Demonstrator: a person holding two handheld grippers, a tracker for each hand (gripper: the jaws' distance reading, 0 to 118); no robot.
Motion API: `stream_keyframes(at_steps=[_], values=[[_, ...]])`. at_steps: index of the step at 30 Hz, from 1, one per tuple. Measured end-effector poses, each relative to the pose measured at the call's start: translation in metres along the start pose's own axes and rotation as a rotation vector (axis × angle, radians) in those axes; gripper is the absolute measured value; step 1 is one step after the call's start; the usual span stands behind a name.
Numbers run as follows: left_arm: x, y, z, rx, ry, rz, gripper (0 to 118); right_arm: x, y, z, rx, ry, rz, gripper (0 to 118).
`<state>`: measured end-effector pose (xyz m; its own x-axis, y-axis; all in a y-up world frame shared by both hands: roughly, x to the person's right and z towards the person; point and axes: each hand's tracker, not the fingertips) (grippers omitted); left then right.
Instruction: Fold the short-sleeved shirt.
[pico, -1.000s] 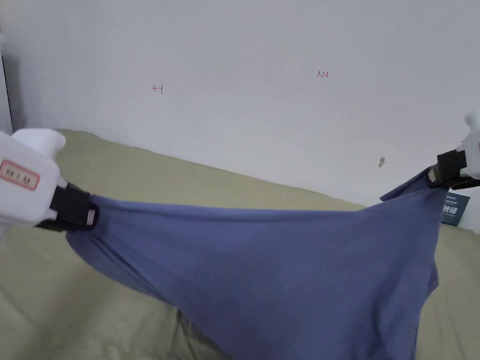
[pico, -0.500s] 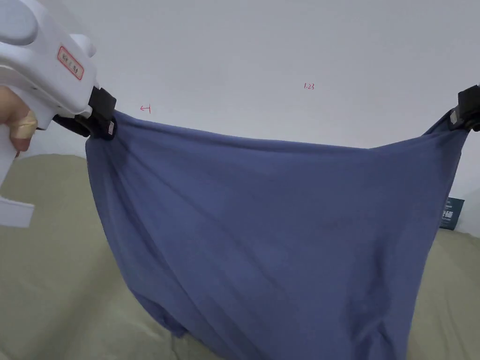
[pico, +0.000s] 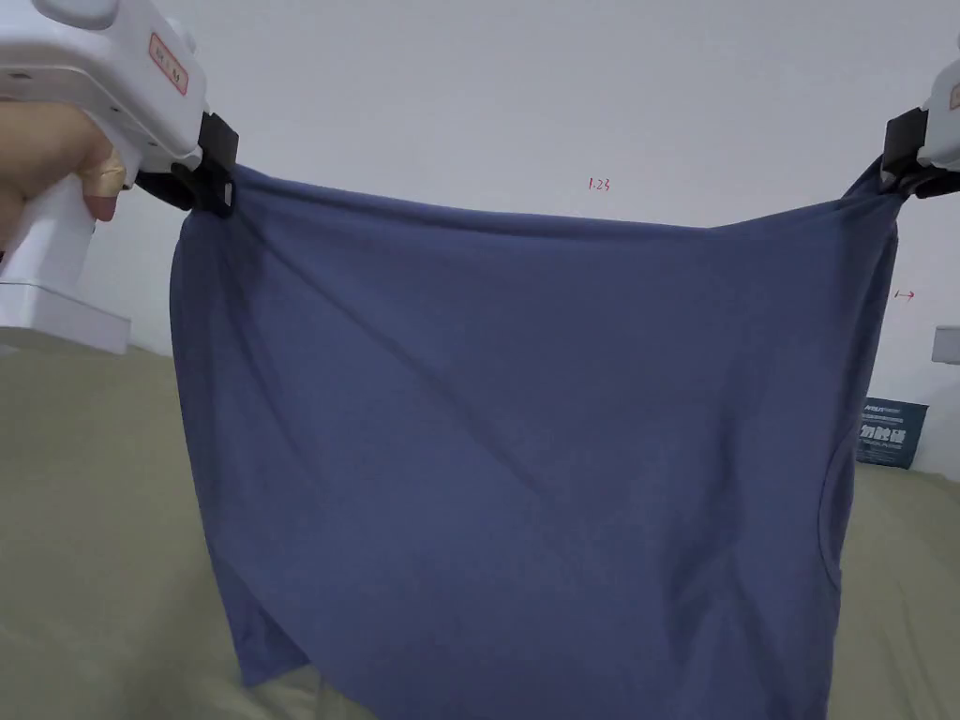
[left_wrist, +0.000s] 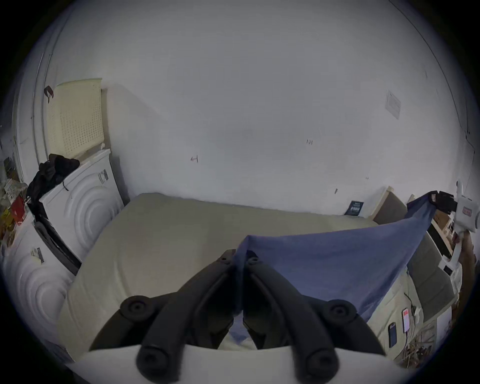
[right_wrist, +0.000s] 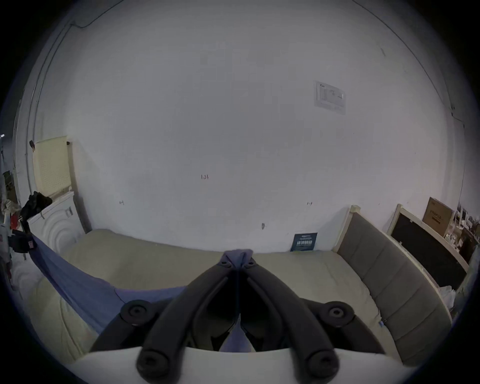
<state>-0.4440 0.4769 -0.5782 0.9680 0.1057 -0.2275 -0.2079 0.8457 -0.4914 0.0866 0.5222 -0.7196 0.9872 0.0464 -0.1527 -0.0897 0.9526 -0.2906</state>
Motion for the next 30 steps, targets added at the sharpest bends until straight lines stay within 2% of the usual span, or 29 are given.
stream_keyframes(at_steps=[4, 10, 13, 16, 21, 30], values=[[0.006, 0.013, -0.013, 0.017, 0.006, -0.006, 6, 0.000, 0.003, -0.007, 0.013, -0.017, -0.043, 2], [0.006, 0.008, -0.033, -0.019, 0.008, -0.015, 6, -0.001, -0.011, -0.015, -0.025, -0.022, -0.043, 2], [0.004, 0.003, -0.037, -0.051, 0.015, -0.027, 6, 0.012, -0.006, -0.047, -0.071, -0.004, -0.020, 2], [0.000, -0.006, -0.030, -0.093, 0.003, -0.054, 6, 0.011, -0.018, -0.030, -0.111, 0.032, -0.023, 2], [-0.010, -0.035, 0.002, -0.130, -0.032, -0.079, 6, 0.014, -0.042, 0.014, -0.162, 0.055, 0.074, 2], [-0.027, -0.142, 0.061, -0.224, -0.087, -0.087, 6, 0.027, -0.128, 0.093, -0.335, 0.081, 0.075, 2]])
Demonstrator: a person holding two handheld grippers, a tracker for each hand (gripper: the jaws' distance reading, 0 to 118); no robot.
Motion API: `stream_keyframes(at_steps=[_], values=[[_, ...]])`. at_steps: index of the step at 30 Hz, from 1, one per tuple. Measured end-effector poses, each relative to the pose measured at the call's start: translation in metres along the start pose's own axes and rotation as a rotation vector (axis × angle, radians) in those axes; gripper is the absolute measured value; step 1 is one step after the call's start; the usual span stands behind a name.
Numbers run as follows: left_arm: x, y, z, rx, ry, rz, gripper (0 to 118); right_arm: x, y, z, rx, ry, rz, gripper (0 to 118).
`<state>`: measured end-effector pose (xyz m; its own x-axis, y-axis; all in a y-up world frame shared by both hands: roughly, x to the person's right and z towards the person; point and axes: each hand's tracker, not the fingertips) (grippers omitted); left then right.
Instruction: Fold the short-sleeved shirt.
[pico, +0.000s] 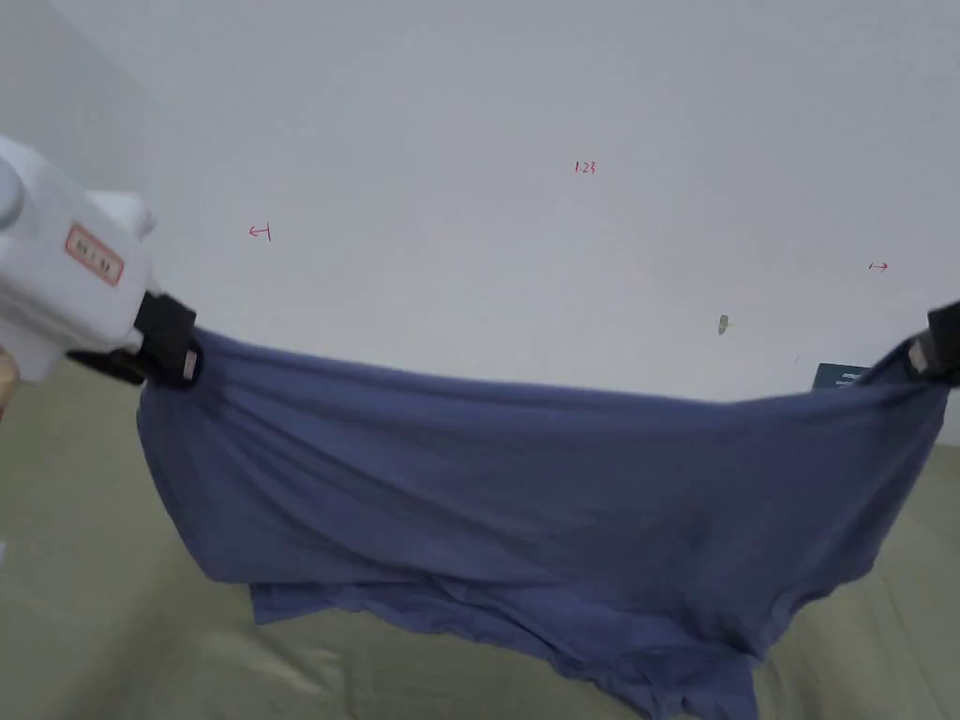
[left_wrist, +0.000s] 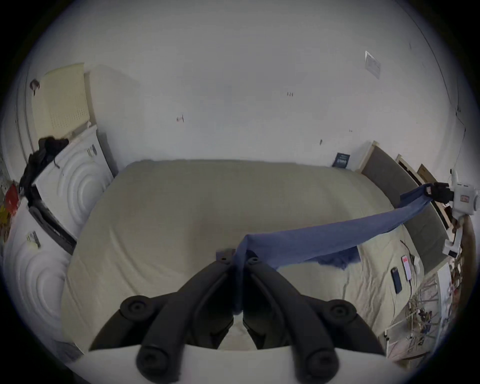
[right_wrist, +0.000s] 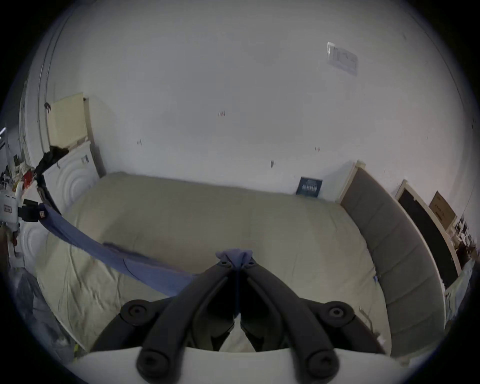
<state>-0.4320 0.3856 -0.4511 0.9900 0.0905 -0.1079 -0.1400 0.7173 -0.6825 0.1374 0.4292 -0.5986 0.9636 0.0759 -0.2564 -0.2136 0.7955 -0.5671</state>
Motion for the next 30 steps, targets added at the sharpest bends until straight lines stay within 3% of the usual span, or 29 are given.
stream_keyframes(at_steps=[15, 30], values=[[0.001, -0.233, 0.054, -0.167, -0.102, 0.039, 6, 0.000, -0.227, 0.103, -0.139, 0.058, -0.065, 2], [-0.004, -0.331, 0.082, -0.274, -0.151, 0.083, 6, 0.005, -0.342, 0.141, -0.291, 0.082, -0.134, 2]])
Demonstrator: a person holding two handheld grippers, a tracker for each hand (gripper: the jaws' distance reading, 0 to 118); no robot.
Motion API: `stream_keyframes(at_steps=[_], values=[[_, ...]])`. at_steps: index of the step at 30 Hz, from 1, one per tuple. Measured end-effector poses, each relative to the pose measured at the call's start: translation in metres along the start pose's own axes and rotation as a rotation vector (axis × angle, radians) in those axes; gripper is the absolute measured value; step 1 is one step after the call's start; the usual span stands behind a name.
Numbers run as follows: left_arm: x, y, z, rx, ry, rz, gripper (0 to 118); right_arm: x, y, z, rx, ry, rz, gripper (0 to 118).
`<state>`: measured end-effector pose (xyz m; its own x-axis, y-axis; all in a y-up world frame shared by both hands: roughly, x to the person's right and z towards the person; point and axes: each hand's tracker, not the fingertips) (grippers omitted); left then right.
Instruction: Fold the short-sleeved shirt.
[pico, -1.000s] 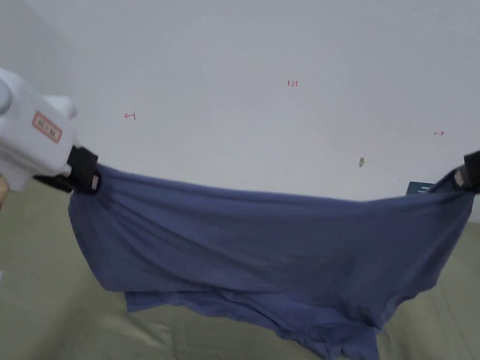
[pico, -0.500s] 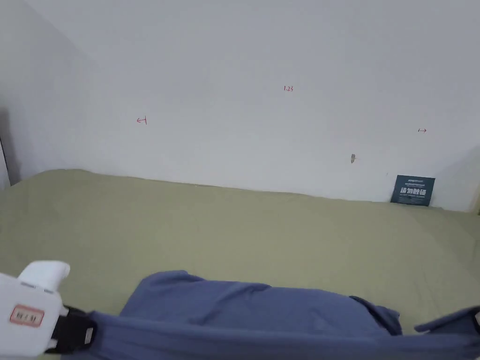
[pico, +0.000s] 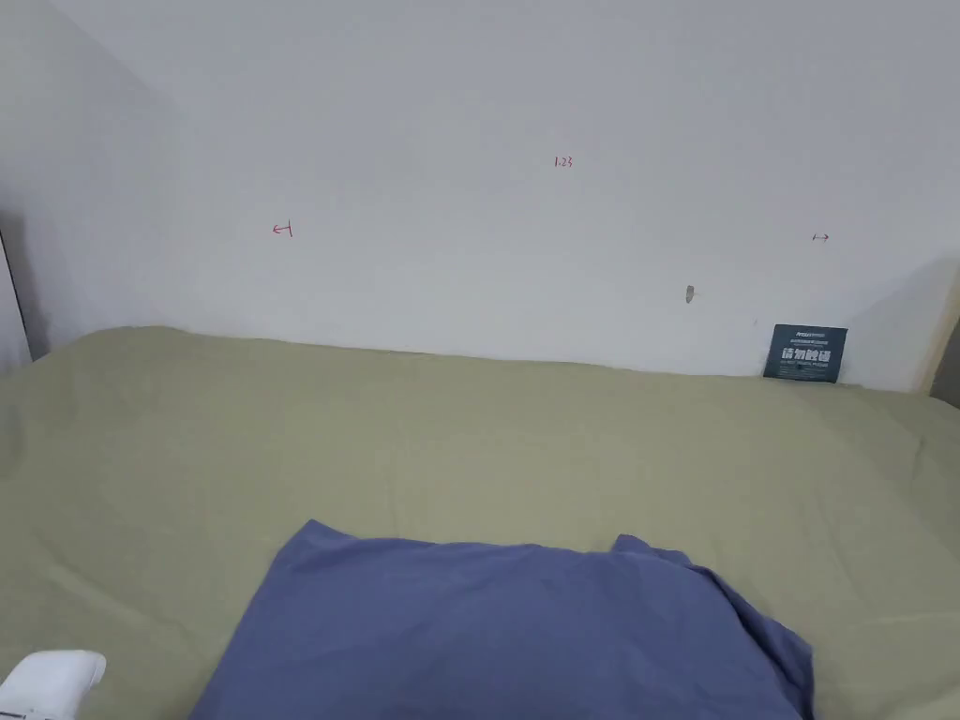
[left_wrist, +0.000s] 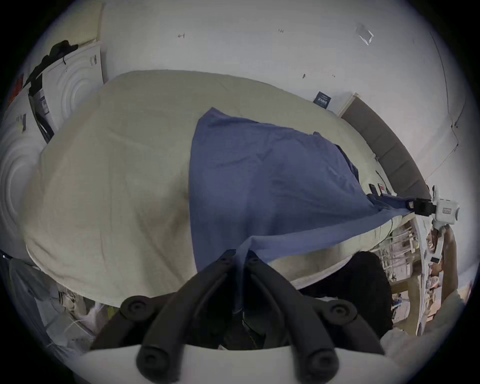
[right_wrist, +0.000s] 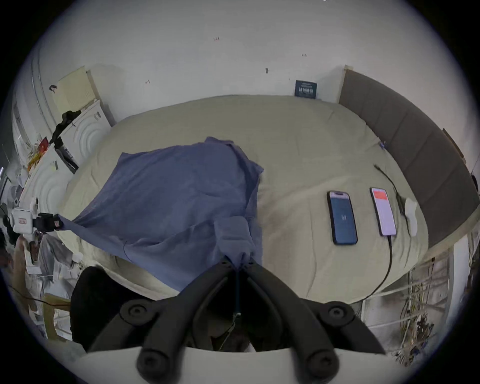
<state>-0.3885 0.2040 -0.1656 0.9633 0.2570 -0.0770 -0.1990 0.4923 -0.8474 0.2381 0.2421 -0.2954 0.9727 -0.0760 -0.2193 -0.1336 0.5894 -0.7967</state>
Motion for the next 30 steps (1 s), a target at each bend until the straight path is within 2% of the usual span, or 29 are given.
stream_keyframes(at_steps=[10, 14, 15, 16, 17, 18, 19, 20, 22, 24, 26, 27, 28, 29, 30], values=[[-0.017, -0.009, -0.057, -0.071, 0.017, 0.068, 6, 0.005, -0.022, -0.061, -0.115, -0.039, -0.031, 2], [-0.025, -0.023, -0.079, -0.111, 0.033, 0.070, 6, 0.019, -0.037, -0.088, -0.168, -0.045, -0.055, 3], [-0.027, -0.025, -0.083, -0.130, 0.032, 0.074, 11, 0.020, -0.041, -0.092, -0.184, -0.044, -0.069, 4], [-0.025, -0.029, -0.084, -0.143, 0.041, 0.077, 27, 0.023, -0.045, -0.095, -0.191, -0.037, -0.083, 11], [-0.024, -0.032, -0.085, -0.160, 0.073, 0.078, 56, 0.024, -0.048, -0.096, -0.197, -0.038, -0.096, 29], [-0.024, -0.034, -0.085, -0.179, 0.110, 0.077, 94, 0.024, -0.050, -0.096, -0.209, -0.046, -0.096, 72], [-0.026, -0.036, -0.083, -0.174, 0.123, 0.086, 107, 0.023, -0.051, -0.094, -0.223, -0.052, -0.089, 102], [-0.027, -0.038, -0.079, -0.161, 0.117, 0.098, 107, 0.023, -0.053, -0.090, -0.217, -0.058, -0.091, 115], [-0.032, -0.040, -0.059, -0.087, 0.073, 0.160, 107, 0.025, -0.054, -0.074, -0.147, -0.032, -0.089, 111], [-0.026, -0.040, -0.035, -0.037, 0.087, 0.207, 107, 0.021, -0.053, -0.057, -0.106, -0.052, -0.108, 111], [-0.018, -0.039, -0.017, 0.029, 0.128, 0.173, 101, 0.019, -0.053, -0.046, -0.084, -0.058, -0.117, 104], [-0.014, -0.040, -0.010, 0.068, 0.134, 0.144, 83, 0.016, -0.051, -0.040, -0.076, -0.057, -0.124, 83], [-0.006, -0.042, -0.002, 0.112, 0.146, 0.121, 64, 0.014, -0.050, -0.035, -0.076, -0.052, -0.127, 51], [0.001, -0.043, 0.003, 0.142, 0.170, 0.103, 37, 0.012, -0.051, -0.032, -0.071, -0.042, -0.127, 13], [0.003, -0.045, 0.005, 0.136, 0.163, 0.090, 8, 0.010, -0.051, -0.031, -0.065, -0.032, -0.120, 0]])
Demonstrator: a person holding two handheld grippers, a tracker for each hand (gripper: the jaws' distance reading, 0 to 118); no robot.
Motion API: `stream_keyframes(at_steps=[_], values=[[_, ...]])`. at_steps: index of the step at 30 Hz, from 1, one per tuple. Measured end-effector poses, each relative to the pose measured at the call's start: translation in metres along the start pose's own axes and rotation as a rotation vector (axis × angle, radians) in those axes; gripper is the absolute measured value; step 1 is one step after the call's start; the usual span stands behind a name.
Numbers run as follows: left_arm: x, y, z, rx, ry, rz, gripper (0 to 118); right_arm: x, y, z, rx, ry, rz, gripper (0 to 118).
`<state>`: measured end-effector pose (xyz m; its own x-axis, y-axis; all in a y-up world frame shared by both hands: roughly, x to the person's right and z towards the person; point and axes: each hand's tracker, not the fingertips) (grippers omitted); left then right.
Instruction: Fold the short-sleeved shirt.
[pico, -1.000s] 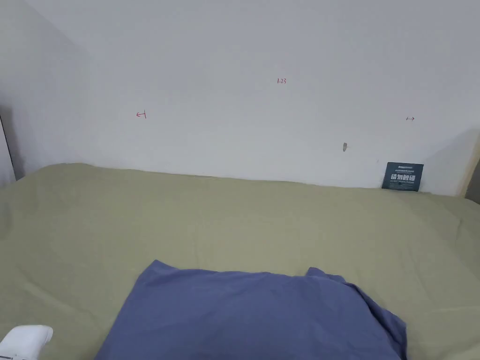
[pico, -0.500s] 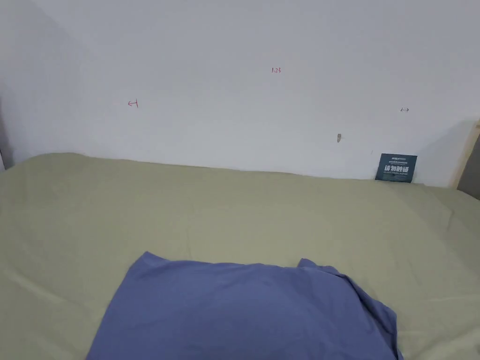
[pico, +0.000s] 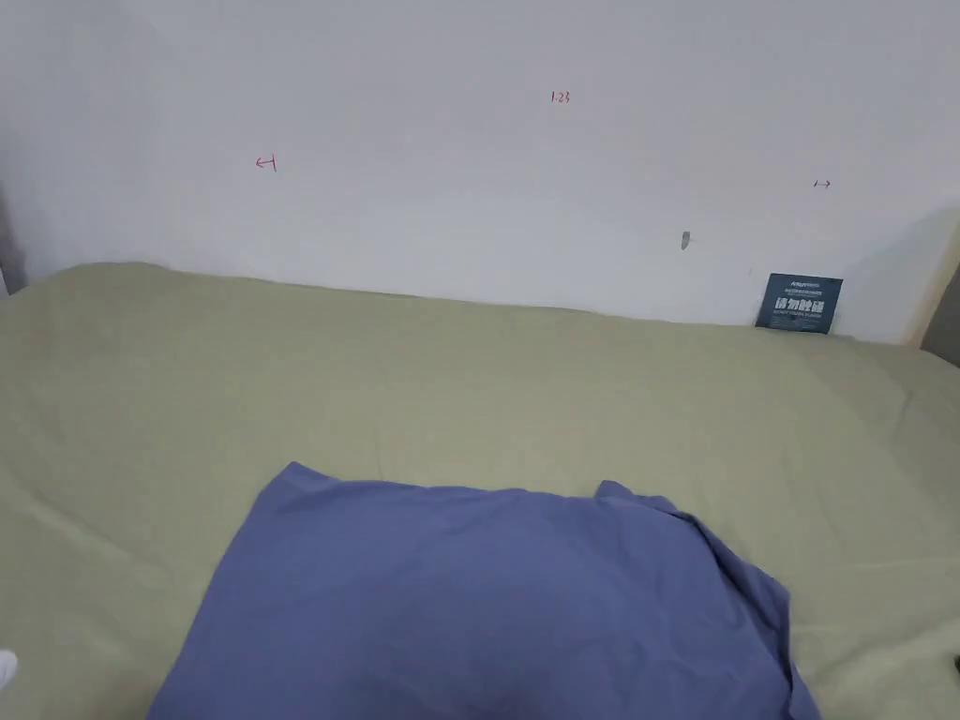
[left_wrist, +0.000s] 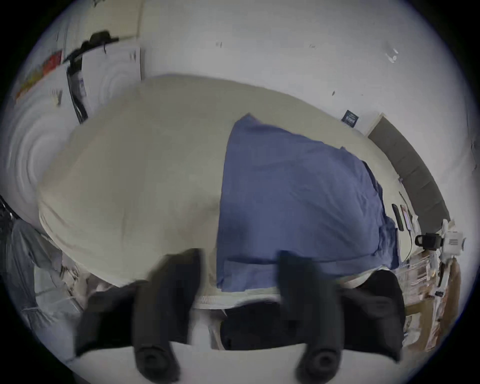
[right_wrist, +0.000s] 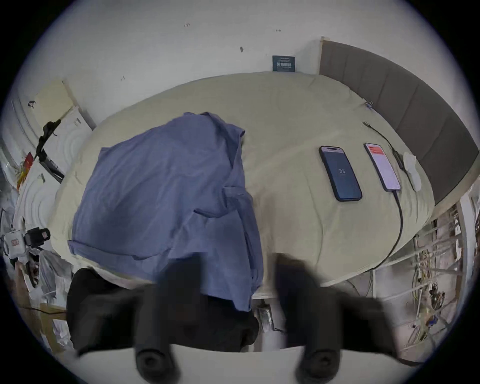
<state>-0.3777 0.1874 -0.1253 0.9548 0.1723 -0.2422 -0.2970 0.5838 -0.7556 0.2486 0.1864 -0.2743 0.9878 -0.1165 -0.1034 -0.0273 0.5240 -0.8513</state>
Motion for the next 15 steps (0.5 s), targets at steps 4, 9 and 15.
stream_keyframes(at_steps=[4, 9, 15], values=[[0.013, -0.007, 0.002, -0.034, -0.016, -0.037, 0, -0.013, -0.008, 0.001, 0.012, 0.000, 0.029, 0], [0.008, -0.011, -0.025, -0.108, -0.004, -0.053, 0, -0.016, -0.014, -0.014, -0.032, 0.003, 0.043, 0], [0.008, -0.013, -0.063, -0.196, -0.037, -0.059, 106, -0.016, -0.005, -0.023, -0.061, 0.007, 0.040, 0]])
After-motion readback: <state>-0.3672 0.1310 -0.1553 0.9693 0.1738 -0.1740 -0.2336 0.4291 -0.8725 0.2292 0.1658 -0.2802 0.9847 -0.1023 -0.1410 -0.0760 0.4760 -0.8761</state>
